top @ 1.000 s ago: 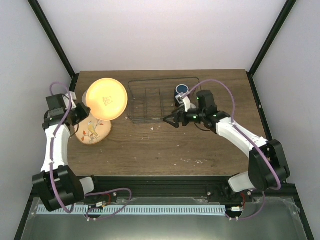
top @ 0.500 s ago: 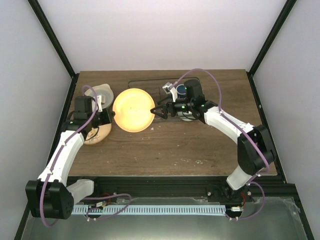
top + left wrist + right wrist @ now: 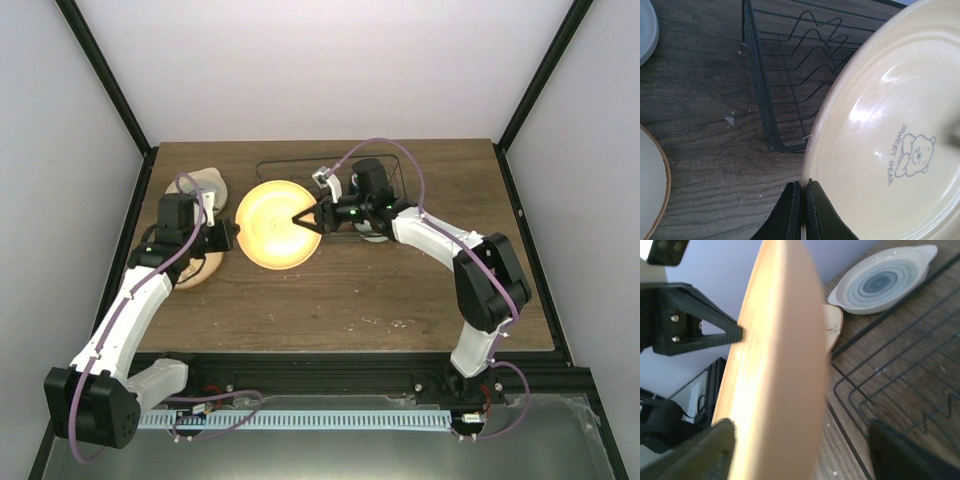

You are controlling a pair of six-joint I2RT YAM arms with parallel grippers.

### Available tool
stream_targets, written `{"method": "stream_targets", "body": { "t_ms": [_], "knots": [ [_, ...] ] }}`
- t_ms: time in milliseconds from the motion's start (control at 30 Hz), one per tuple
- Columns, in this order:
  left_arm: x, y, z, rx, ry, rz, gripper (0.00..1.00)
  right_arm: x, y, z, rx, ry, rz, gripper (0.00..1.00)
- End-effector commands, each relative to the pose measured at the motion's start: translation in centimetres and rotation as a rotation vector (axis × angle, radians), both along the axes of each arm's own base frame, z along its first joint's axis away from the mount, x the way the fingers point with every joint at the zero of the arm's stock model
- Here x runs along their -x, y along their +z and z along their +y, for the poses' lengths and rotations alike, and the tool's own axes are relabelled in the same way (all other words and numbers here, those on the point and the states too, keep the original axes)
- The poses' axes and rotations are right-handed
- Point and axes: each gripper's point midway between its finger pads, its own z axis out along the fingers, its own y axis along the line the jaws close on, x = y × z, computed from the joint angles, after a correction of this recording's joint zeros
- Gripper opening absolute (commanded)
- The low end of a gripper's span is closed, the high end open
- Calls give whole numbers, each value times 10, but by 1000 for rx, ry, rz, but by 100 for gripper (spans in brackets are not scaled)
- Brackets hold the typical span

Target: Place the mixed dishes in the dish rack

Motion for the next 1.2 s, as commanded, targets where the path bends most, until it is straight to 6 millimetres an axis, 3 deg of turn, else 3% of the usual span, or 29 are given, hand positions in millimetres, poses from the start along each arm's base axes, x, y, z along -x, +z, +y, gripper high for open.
{"method": "stream_targets", "body": {
  "t_ms": [0,100,167,333,467,667,900,1067,1167],
  "knots": [
    [-4,11,-3,20,5,-51,0,0,25,14,-40,33,-64,55],
    [-5,9,-2,12,9,-47,0,-1,27,12,-25,21,-79,36],
    [-5,9,-2,15,11,-46,0,-1,28,10,-15,10,-90,29],
    [-6,8,-1,5,21,-41,1,-5,22,6,23,-20,-104,22],
    [-5,5,1,-2,28,-34,10,-13,20,2,64,-57,-140,21],
    [-3,4,1,1,28,-30,30,-24,33,-1,87,-96,-241,14],
    [2,7,4,-13,33,-38,36,-28,50,2,62,-88,-302,6],
    [10,32,15,-49,68,-99,63,-31,79,-2,68,-106,-428,7],
    [16,59,21,-52,92,-166,96,-39,103,-7,73,-149,-549,8]
  ]
}}
